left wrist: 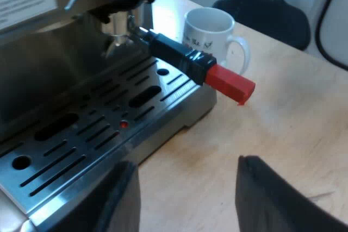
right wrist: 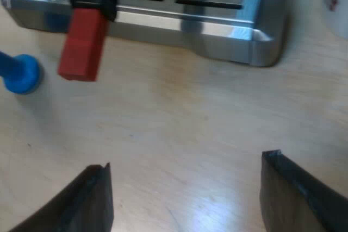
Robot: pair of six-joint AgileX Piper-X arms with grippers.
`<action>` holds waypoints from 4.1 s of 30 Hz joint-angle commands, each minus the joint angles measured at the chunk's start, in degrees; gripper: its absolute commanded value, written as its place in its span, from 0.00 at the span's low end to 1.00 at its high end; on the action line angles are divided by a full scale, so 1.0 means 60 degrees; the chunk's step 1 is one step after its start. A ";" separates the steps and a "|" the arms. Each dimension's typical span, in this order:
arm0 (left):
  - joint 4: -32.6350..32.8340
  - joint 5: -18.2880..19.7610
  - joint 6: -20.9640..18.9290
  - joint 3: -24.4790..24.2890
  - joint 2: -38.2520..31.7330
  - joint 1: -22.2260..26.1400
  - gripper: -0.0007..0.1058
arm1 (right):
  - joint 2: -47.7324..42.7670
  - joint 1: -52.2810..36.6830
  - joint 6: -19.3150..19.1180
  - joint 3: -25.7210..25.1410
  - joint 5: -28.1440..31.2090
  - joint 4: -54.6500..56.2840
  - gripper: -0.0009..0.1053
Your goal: Grind coffee beans and then tamp
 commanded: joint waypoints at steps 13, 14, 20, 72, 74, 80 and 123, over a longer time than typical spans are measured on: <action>-0.0388 0.0105 0.0877 -0.0067 0.1435 -0.0876 0.41 | 0.2037 0.2387 0.1691 -0.0376 0.1545 -0.2074 0.57; -0.0388 0.0105 0.0879 -0.0067 0.1435 -0.0873 0.42 | 0.2241 0.2385 0.1690 -0.0546 0.1545 -0.2074 0.57; -0.0315 0.0105 0.0877 -0.0067 0.1435 -0.0873 0.66 | 0.3223 0.2385 0.1788 -0.1237 0.1762 -0.2004 0.57; 0.0604 0.0105 0.0877 -0.0067 0.1435 -0.0873 0.66 | 0.6667 0.2371 0.2250 -0.1983 0.2759 -0.2799 0.57; 0.0604 0.0105 0.0877 -0.0067 0.1435 -0.0873 0.66 | 0.6667 0.2371 0.2250 -0.1983 0.2758 -0.2799 0.57; 0.0604 0.0105 0.0877 -0.0067 0.1435 -0.0873 0.66 | 0.6667 0.2371 0.2664 -0.1983 0.3017 -0.2564 0.57; 0.0604 0.0105 0.0877 -0.0067 0.1435 -0.0873 0.66 | 0.6667 0.2371 0.3477 -0.1983 0.3243 -0.2371 0.01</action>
